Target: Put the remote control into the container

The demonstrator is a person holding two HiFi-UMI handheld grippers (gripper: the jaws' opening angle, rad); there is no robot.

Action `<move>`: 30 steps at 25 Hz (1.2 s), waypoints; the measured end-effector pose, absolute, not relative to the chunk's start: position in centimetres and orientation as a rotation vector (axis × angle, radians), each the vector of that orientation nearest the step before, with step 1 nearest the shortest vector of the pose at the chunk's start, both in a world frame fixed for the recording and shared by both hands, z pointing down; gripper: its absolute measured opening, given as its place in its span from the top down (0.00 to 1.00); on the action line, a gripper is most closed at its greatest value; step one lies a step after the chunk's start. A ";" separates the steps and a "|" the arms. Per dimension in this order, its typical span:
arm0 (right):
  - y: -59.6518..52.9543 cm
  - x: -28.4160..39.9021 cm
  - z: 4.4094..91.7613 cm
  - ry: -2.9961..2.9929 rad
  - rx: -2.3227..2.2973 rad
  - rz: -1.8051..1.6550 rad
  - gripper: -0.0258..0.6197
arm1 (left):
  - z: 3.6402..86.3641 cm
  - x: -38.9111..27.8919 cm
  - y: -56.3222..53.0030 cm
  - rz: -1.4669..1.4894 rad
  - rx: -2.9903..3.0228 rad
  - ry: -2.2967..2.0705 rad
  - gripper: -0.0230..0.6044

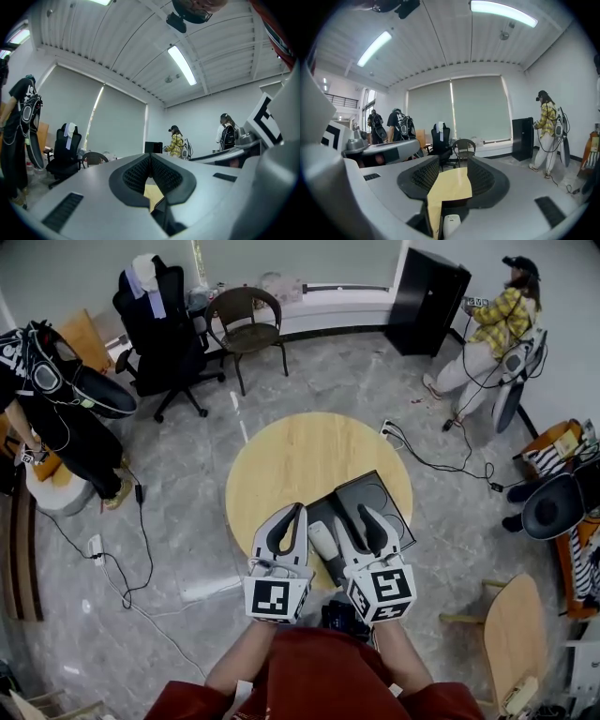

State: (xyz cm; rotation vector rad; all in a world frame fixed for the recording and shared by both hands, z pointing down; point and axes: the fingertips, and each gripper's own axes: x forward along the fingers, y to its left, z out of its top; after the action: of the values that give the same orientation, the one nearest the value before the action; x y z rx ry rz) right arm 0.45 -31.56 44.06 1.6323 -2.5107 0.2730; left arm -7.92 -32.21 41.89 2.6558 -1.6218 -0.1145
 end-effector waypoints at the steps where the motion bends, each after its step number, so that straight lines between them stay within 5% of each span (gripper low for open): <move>1: -31.3 0.6 43.4 -2.524 1.648 0.254 0.68 | 42.0 -7.9 -32.3 -0.114 2.657 -1.619 0.93; 10: -28.8 1.4 38.4 -2.594 1.794 -0.088 0.68 | 41.4 -7.4 -32.4 -0.166 2.656 -1.625 0.93; 30: -28.3 1.1 38.3 -2.596 1.811 -0.124 0.69 | 41.5 -7.8 -31.3 -0.121 2.688 -1.603 0.93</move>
State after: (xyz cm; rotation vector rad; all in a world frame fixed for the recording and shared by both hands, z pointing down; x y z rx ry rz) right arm 1.06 -28.28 38.27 1.8108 -2.5958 -0.1239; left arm -7.78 -31.34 41.48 2.6881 -1.6034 -0.1213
